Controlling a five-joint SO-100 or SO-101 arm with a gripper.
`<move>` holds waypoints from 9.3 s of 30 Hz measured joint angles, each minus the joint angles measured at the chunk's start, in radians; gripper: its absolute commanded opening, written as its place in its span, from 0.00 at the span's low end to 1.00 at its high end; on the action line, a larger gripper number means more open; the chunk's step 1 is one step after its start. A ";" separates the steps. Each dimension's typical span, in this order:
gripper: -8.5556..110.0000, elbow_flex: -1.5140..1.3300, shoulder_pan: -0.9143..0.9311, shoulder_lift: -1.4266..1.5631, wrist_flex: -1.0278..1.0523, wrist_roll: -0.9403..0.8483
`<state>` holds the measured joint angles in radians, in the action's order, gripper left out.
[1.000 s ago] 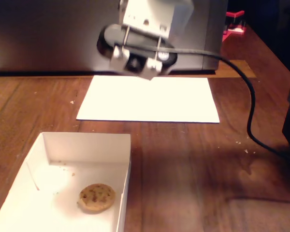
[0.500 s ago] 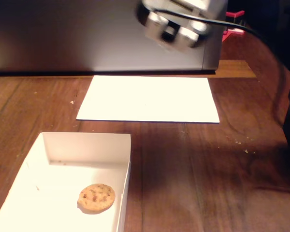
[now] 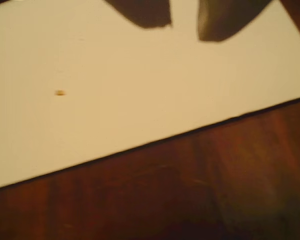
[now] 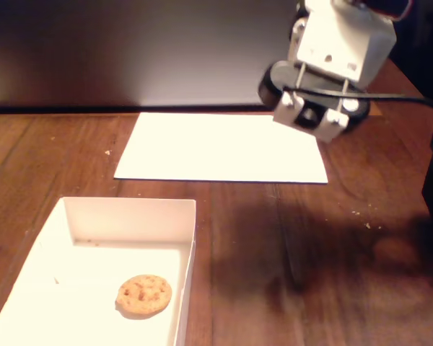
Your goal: Grasp a mini cookies block and put it in the white box.
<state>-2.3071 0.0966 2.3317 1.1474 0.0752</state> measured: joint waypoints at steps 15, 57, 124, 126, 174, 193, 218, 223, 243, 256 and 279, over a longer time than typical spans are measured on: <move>0.07 -0.413 0.020 0.359 -0.084 -0.017; 0.07 -0.890 0.018 0.973 0.017 -0.058; 0.07 -0.890 -0.025 0.973 0.025 -0.078; 0.07 -0.890 -0.025 0.973 0.025 -0.078; 0.07 -0.890 -0.025 0.973 0.025 -0.069; 0.07 -0.890 -0.025 0.973 0.025 -0.069; 0.07 -0.890 -0.025 0.973 0.025 -0.069; 0.07 -0.890 -0.025 0.973 0.025 -0.069; 0.07 -0.890 -0.025 0.973 0.025 -0.069; 0.07 -0.890 -0.025 0.973 0.025 -0.069; 0.07 -0.890 -0.025 0.973 0.025 -0.069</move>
<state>-3.1968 0.0721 3.3042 1.1720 0.0061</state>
